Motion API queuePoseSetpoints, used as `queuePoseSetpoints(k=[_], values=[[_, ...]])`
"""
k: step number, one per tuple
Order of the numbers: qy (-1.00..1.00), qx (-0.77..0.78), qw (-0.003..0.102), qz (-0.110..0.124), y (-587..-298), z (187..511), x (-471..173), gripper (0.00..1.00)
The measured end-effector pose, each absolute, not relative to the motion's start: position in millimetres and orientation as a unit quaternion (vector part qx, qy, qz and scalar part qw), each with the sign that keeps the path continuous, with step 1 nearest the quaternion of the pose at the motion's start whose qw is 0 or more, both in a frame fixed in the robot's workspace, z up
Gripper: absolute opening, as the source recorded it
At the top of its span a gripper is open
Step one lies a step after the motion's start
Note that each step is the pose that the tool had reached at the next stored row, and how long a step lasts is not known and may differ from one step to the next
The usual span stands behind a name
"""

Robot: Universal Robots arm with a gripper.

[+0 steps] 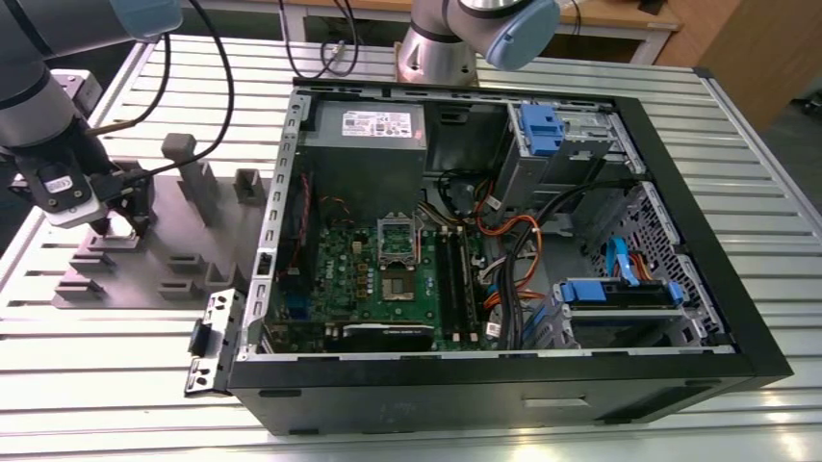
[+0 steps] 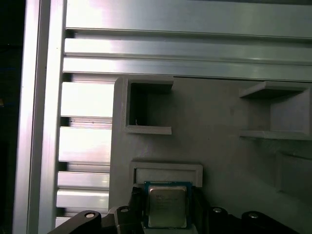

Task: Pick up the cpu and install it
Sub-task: 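Pick up the cpu and move it towards the insertion slot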

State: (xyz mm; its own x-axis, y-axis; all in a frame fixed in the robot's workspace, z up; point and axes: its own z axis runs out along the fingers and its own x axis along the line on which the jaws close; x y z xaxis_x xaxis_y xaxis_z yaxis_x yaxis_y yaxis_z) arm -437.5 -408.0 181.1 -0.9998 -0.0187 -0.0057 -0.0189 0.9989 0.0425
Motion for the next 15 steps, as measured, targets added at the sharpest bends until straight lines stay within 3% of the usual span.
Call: queuePoseSetpoints(k=[15], values=[[1.000, -0.009, 0.003, 0.021, -408.0, 182.4, -437.5, 0.47]])
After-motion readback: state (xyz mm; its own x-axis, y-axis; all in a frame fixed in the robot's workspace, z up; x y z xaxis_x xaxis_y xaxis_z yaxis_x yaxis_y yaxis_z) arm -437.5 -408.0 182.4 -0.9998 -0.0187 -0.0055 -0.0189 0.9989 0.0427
